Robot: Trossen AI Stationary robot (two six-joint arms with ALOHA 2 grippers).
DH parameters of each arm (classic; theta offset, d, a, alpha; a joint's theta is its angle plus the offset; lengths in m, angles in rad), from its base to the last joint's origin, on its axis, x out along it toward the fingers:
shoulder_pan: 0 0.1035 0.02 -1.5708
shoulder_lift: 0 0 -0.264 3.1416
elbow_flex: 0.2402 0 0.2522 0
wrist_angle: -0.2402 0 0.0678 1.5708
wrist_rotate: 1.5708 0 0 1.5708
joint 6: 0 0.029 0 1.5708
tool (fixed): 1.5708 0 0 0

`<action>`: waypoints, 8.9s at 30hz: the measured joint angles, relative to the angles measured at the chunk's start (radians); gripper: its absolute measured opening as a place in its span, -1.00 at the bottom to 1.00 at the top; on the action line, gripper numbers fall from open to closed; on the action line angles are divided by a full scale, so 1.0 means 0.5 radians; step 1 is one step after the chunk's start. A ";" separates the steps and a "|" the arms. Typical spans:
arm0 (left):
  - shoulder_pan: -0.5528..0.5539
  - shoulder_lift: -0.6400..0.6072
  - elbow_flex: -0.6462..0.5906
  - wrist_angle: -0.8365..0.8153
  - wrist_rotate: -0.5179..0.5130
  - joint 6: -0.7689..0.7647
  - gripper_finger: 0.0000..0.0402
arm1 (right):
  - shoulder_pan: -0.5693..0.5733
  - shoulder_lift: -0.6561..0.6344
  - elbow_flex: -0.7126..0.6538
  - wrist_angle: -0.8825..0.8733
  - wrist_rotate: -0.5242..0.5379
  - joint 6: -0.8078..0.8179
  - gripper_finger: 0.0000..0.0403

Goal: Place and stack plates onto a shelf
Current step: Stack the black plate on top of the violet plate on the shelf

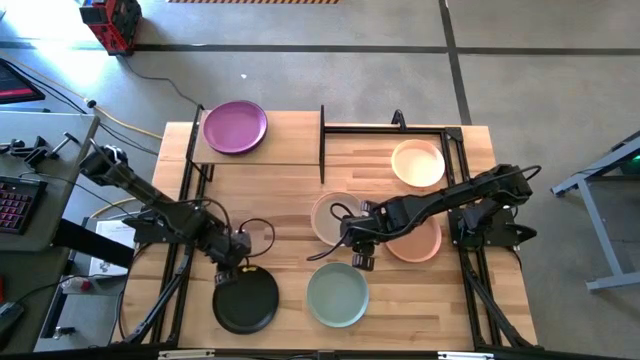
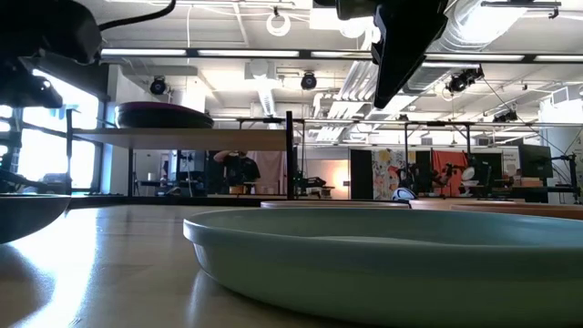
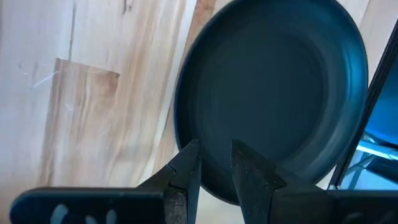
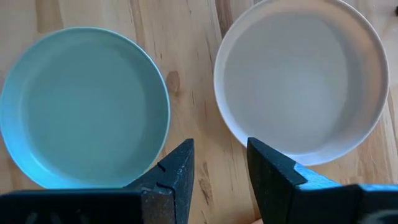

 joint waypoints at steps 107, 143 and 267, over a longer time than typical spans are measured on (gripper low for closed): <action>0.034 0.394 -0.051 0.115 0.010 -0.158 -0.49 | -0.006 -0.002 0.001 0.056 0.047 -0.119 -0.38; 0.061 0.547 -0.157 0.405 0.018 -0.302 -0.21 | -0.005 0.000 0.001 0.055 0.047 -0.107 -0.38; 3.219 0.082 1.363 -1.145 -0.500 0.175 -0.80 | -0.938 0.000 0.001 0.208 0.065 -0.890 -0.38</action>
